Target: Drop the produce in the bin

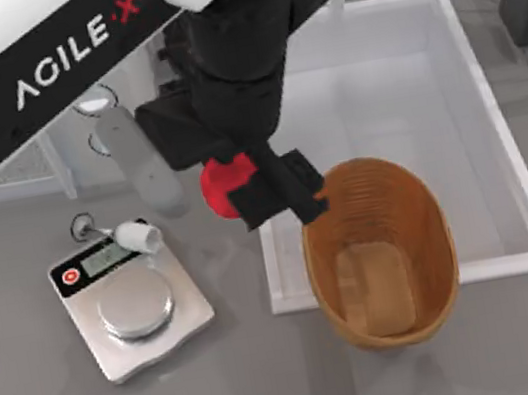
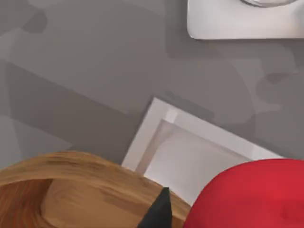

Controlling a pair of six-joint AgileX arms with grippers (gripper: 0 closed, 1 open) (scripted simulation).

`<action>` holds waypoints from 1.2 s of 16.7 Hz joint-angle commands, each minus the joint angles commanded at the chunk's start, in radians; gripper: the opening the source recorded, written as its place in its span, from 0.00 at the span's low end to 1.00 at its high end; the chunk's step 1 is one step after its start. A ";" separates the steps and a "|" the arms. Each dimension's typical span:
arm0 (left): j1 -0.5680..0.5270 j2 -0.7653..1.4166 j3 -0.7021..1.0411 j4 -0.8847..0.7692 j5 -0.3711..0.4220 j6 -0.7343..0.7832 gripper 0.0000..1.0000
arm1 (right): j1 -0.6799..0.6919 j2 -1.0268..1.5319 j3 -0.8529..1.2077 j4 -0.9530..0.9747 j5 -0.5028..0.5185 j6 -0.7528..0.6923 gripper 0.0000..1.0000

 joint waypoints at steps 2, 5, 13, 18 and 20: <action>-0.043 0.031 0.091 -0.004 0.003 -0.215 0.00 | 0.000 0.000 0.000 0.000 0.000 0.000 1.00; -0.093 0.083 0.218 -0.014 0.017 -0.504 0.00 | 0.000 0.000 0.000 0.000 0.000 0.000 1.00; -0.148 0.264 0.474 -0.088 0.091 -1.081 0.00 | 0.000 0.000 0.000 0.000 0.000 0.000 1.00; -0.143 0.327 0.526 -0.123 0.125 -1.245 0.00 | 0.000 0.000 0.000 0.000 0.000 0.000 1.00; -0.143 0.327 0.526 -0.123 0.125 -1.245 0.00 | 0.000 0.000 0.000 0.000 0.000 0.000 1.00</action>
